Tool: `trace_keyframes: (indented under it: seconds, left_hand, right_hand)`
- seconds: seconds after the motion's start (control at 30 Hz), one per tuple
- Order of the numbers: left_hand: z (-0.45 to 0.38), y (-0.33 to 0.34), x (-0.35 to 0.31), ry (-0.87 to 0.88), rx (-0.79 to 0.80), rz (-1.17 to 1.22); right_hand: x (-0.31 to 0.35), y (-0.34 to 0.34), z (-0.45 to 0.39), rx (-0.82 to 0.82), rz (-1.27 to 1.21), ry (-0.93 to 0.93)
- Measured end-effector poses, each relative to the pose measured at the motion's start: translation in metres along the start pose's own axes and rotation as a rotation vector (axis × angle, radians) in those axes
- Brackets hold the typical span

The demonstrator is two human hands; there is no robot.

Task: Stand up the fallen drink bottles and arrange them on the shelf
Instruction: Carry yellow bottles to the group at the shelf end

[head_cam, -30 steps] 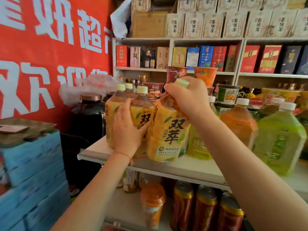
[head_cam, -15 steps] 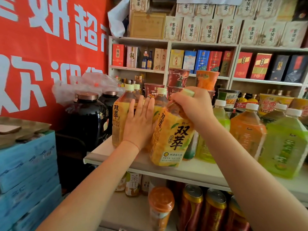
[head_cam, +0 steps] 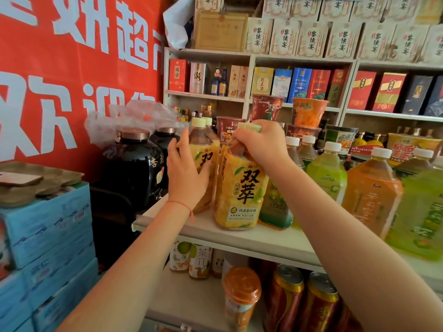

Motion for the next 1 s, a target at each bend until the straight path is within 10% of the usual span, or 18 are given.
trace_keyframes:
  seconds: [0.4, 0.53, 0.77, 1.0]
  left_hand:
    - [0.006, -0.006, 0.003, -0.046, -0.002, 0.057]
    - [0.018, -0.012, -0.054, 0.219, -0.164, 0.046]
    - [0.046, 0.074, -0.161, 0.516, -0.069, 0.264]
    - [0.122, 0.225, -0.274, 0.705, 0.250, 0.317]
  right_hand:
    - [0.003, 0.024, -0.016, -0.041, 0.158, -0.083]
    - [0.007, 0.009, -0.002, -0.038, 0.167, -0.166]
    - [-0.020, -0.110, 0.026, -0.318, 0.401, -0.366]
    - [-0.128, -0.298, 0.075, -0.664, 0.564, -0.109]
Point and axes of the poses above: each hand's wrist, its own z-axis away from the middle knuckle, its own y-axis out of the palm, x = y × z, the point moved 8 cm from there along -z, towards the middle knuckle, and after that the axes turned 9 degrees about z, right-handed, at the moved point
